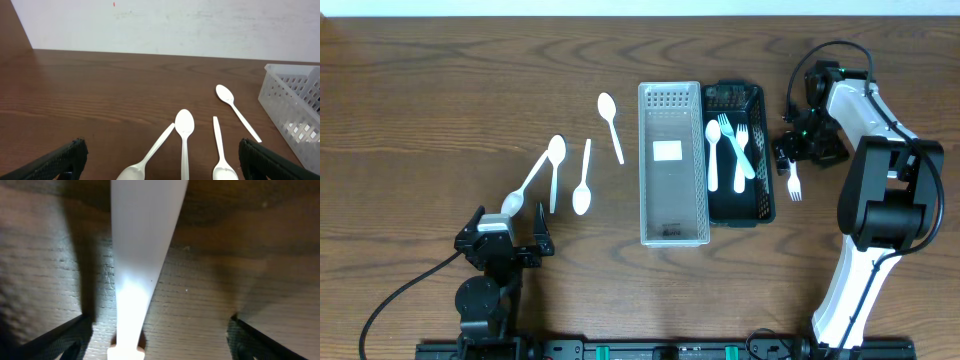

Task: Pack container
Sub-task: 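Lower the right gripper onto the last white fork and grasp it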

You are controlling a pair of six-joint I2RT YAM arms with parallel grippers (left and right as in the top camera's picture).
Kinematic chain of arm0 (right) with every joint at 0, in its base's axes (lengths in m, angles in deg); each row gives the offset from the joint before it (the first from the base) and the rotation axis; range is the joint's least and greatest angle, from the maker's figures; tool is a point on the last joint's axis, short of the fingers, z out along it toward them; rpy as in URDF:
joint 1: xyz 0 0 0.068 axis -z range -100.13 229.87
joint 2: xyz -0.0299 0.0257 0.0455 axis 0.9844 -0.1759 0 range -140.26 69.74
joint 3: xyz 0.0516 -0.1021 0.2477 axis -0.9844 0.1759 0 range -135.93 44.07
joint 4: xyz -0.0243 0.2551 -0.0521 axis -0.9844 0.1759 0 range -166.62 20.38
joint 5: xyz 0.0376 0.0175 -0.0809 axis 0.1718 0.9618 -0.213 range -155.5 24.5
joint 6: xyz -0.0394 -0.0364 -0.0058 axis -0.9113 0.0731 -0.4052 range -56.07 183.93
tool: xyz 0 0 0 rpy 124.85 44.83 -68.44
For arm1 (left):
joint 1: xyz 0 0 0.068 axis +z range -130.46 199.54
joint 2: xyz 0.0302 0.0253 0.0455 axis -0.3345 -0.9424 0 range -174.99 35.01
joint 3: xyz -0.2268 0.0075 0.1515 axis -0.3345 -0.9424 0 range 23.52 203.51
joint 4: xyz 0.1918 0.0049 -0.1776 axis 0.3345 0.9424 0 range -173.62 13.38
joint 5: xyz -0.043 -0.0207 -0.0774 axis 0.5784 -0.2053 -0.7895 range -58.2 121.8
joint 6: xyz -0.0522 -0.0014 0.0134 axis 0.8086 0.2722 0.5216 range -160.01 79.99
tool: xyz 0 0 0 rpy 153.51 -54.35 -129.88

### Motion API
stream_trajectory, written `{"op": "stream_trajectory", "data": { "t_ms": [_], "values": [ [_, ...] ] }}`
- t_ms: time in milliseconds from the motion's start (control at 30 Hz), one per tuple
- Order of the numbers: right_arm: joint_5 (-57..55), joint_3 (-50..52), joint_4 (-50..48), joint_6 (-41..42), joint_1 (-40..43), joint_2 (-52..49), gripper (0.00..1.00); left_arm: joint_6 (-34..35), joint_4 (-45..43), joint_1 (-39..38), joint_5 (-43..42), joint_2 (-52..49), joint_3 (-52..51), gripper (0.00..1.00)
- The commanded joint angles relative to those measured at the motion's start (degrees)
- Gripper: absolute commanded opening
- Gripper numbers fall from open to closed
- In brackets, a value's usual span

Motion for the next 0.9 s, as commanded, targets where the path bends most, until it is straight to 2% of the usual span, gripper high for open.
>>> {"op": "stream_trajectory", "data": {
  "t_ms": [0, 100, 200, 367, 500, 700, 867],
  "values": [
    [-0.3, 0.6, -0.7, -0.4, -0.4, 0.0, 0.74, -0.8, 0.6, 0.2, 0.3, 0.3, -1.7, 0.98],
    [-0.3, 0.6, -0.7, -0.3, -0.4, 0.0, 0.55, -0.8, 0.6, 0.2, 0.3, 0.3, -1.7, 0.98],
    [-0.3, 0.6, -1.0, -0.2, -0.4, 0.0, 0.29, -0.8, 0.6, 0.2, 0.3, 0.3, -1.7, 0.98],
    [-0.3, 0.6, -1.4, -0.2, -0.4, 0.0, 0.19, -0.8, 0.6, 0.2, 0.3, 0.3, -1.7, 0.98],
    [-0.4, 0.5, -1.6, -0.2, -0.4, 0.0, 0.01, -0.8, 0.6, 0.2, 0.3, 0.3, -1.7, 0.98],
    [-0.4, -1.8, 0.5, 0.8, -0.5, 0.2, 0.01, -0.8, 0.6, 0.2, 0.3, 0.3, -1.7, 0.98],
    [-0.3, -11.0, 7.6, 3.3, -0.5, 0.4, 0.01, -0.8, 0.6, 0.2, 0.3, 0.3, -1.7, 0.98]
  ]
}}
